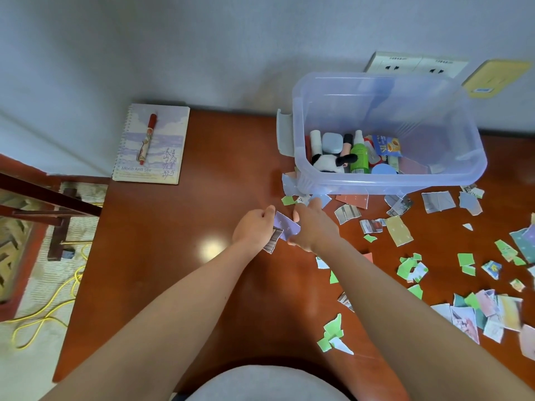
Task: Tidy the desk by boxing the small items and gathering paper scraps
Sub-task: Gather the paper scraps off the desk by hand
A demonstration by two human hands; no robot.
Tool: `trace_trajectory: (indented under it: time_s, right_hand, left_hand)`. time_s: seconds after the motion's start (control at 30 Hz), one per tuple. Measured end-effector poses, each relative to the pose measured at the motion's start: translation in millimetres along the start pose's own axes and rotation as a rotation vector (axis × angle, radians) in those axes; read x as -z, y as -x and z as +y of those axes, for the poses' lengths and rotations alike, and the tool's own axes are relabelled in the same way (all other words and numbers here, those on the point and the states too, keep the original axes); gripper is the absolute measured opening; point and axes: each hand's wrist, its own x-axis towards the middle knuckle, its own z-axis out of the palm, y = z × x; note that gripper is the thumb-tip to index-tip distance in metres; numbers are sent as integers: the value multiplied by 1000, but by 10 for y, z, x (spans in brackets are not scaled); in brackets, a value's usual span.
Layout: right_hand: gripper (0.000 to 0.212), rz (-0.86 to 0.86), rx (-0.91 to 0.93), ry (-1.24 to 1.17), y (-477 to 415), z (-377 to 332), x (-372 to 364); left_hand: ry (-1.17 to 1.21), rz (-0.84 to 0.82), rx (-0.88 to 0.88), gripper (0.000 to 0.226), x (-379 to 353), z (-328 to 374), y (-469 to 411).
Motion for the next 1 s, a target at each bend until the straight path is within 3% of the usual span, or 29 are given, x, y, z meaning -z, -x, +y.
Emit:
trace_trajectory:
  time_s: [0.13,0.27,0.37,0.43,0.5,0.7,0.87,0.93,1.0]
  right_hand:
    - [38,58,1,-40,47,5,-16]
    - [21,56,5,-146,74,14,-97]
    - [11,28,-112,-570,80,17,-152]
    - [15,-3,-204,-949,127,-21,-106]
    - [18,-75,-210,-1153,178,-41,-38]
    - [11,-329,-99,-1136,248,-3,55]
    - [18,-445,-64,-1193,226,37,101]
    - [14,-331,-91,-1170,173,32,84]
    - [11,-58,-171,-995,88,38,25]
  left_hand:
    - [2,1,-17,44,-17,-18,3]
    - [52,31,-4,34,-33,18,40]
    - [157,105,54,34,-29,46,71]
    - [178,121,45,38,-28,54,67]
    - [154,100,34,47,-5,73,74]
    - [148,72,74,68,55,79,91]
    - [279,108,90,46,39,133,125]
    - [368,72,94,35,39,132,125]
    - [446,23,116,27,37,143,131]
